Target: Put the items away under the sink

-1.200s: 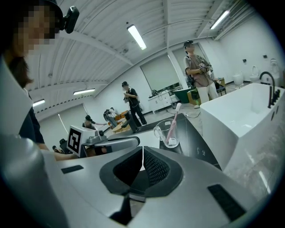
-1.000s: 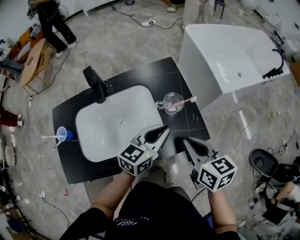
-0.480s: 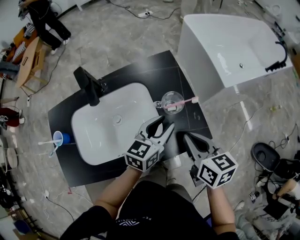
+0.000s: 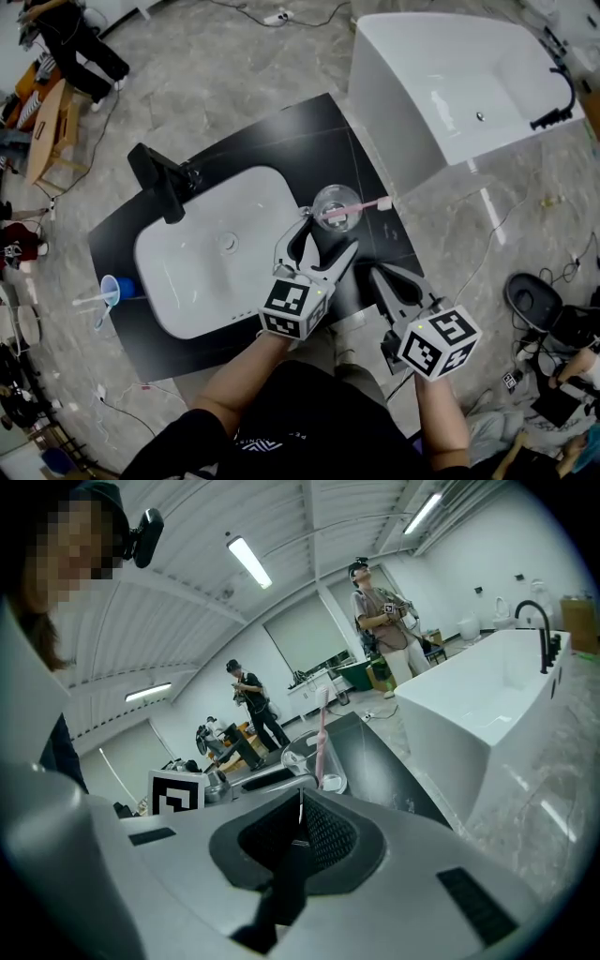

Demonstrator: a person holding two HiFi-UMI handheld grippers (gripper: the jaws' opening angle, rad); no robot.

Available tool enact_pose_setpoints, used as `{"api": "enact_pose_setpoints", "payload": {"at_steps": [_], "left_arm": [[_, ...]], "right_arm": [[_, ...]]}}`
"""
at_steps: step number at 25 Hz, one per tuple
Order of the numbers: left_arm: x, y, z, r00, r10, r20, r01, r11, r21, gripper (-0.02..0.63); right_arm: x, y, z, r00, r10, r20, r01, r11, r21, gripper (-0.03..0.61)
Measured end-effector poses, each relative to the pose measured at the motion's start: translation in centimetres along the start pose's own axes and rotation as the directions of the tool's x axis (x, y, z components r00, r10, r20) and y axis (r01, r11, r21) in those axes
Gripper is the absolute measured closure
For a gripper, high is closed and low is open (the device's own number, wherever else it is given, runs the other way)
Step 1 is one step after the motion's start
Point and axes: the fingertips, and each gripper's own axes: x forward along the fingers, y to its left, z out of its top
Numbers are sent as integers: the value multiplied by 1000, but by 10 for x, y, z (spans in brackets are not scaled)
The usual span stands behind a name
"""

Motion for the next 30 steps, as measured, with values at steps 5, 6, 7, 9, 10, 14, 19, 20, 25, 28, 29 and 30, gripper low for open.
{"api": "enact_pose_setpoints", "payload": {"at_steps": [5, 6, 7, 9, 10, 14, 19, 20, 25, 28, 29, 30], "left_arm": [[9, 0, 0, 1000, 12, 3, -12, 1000, 8, 242], [10, 0, 1, 1000, 20, 7, -20, 1000, 16, 238], [11, 1, 2, 1000, 29, 11, -29, 999, 27, 233], [13, 1, 2, 999, 41, 14, -42, 998, 50, 222], [15, 1, 2, 999, 46, 15, -47, 997, 55, 218], [22, 0, 3, 998, 61, 24, -62, 997, 47, 201], [30, 2, 5, 997, 73, 22, -74, 996, 50, 189], [32, 2, 6, 997, 76, 20, -77, 995, 59, 188], [38, 5, 7, 997, 77, 11, -78, 994, 77, 186], [43, 8, 10, 997, 76, 13, -77, 994, 74, 186], [44, 8, 11, 997, 76, 16, -77, 994, 75, 187], [45, 8, 12, 997, 77, 20, -78, 994, 78, 187]], "right_arm": [[2, -5, -2, 1000, -3, 2, 3, 1000, 22, 543], [2, -6, -3, 1000, -3, 1, 3, 1000, 26, 543], [3, -7, -3, 1000, -3, 1, 3, 1000, 30, 543], [5, -9, -3, 1000, -3, -1, 3, 999, 38, 543], [6, -9, -4, 1000, -4, -2, 4, 999, 41, 543], [8, -12, -5, 1000, -3, -7, 4, 999, 52, 543], [9, -13, -5, 1000, -2, -7, 3, 998, 59, 543], [9, -14, -5, 1000, -3, -7, 4, 998, 61, 543], [12, -14, -7, 1000, -1, -14, 2, 998, 68, 543], [14, -15, -8, 1000, 1, -21, 0, 998, 70, 543], [14, -16, -8, 1000, 1, -23, 1, 997, 71, 543], [14, -16, -8, 1000, 1, -25, 1, 997, 72, 543]]}}
